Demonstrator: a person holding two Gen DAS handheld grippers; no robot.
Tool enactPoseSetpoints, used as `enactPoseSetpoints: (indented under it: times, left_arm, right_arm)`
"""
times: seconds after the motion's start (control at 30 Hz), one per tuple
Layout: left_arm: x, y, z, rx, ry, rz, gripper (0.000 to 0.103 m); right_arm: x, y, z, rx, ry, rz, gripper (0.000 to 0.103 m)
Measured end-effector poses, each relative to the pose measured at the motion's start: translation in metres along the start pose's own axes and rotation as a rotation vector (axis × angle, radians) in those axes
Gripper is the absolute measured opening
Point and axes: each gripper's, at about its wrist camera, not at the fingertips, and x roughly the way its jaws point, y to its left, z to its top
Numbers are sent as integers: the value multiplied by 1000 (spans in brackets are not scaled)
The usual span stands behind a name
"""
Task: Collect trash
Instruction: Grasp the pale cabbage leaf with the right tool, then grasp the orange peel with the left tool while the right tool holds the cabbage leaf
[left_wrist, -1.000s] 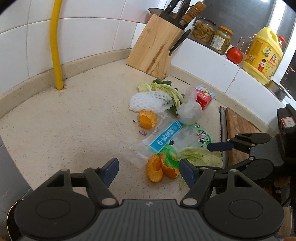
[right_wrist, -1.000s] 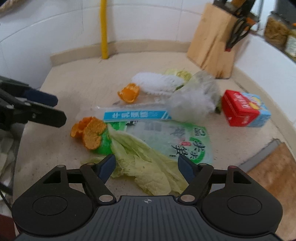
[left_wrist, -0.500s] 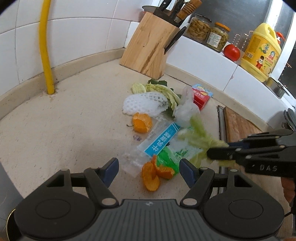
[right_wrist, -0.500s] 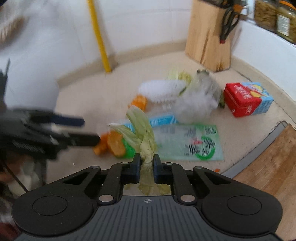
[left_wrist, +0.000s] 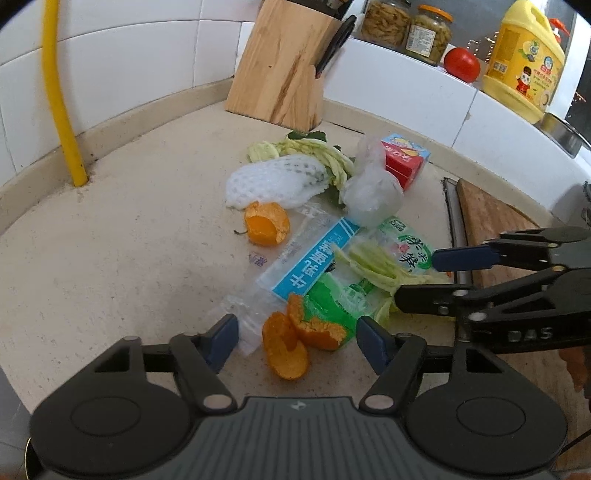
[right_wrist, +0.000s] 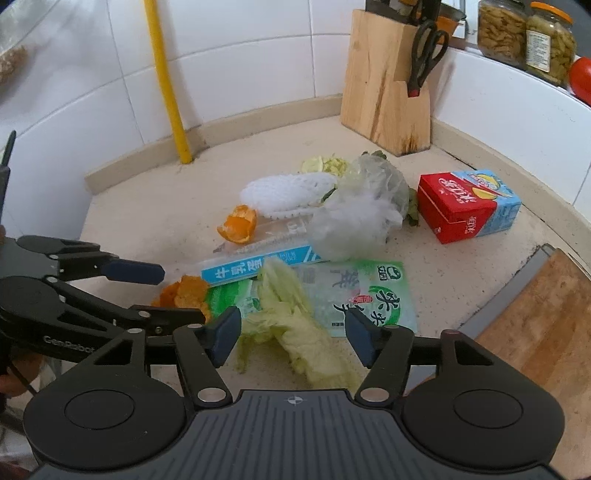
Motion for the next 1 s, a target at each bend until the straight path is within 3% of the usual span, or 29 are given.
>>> enactPoseSetpoints:
  times: [0.07, 0.13, 0.17, 0.23, 0.3, 0.63, 0.7, 0.8, 0.83, 0.93, 0.97, 1.0]
  left_arm:
    - [2, -4, -1, 23, 7, 25, 44]
    - [1, -6, -1, 32, 14, 39, 26]
    - [-1, -5, -1, 24, 20, 30, 17]
    - [-8, 0, 0, -5, 18, 17, 13]
    - [-19, 3, 0, -7, -3, 19, 13]
    - [-40, 14, -8, -10, -19, 8, 16]
    - [-34, 14, -8, -12, -17, 10, 25]
    - [-24, 12, -6, -21, -10, 22, 41]
    - [-21, 11, -7, -22, -2, 26, 41]
    - [-11, 11, -8, -47, 24, 19, 40]
    - [-10, 10, -8, -51, 14, 23, 37]
    - [-9, 9, -8, -51, 15, 28, 26]
  right_arm:
    - [6, 1, -2, -5, 14, -3, 65]
    - [13, 2, -2, -1, 63, -8, 40]
    - [14, 4, -3, 1, 65, -25, 37]
    - [9, 6, -4, 4, 60, -26, 20]
    - [1, 5, -3, 36, 49, 0, 18]
    - [-22, 11, -4, 82, 11, 24, 18]
    - [-17, 9, -5, 87, 14, 15, 20]
    - [-9, 10, -7, 79, 12, -5, 32]
    - [-7, 10, -7, 75, 12, -7, 40]
    - [1, 13, -10, 47, 29, -13, 49]
    - [3, 13, -11, 46, 40, -16, 50]
    - [6, 13, -12, 55, 46, -17, 49]
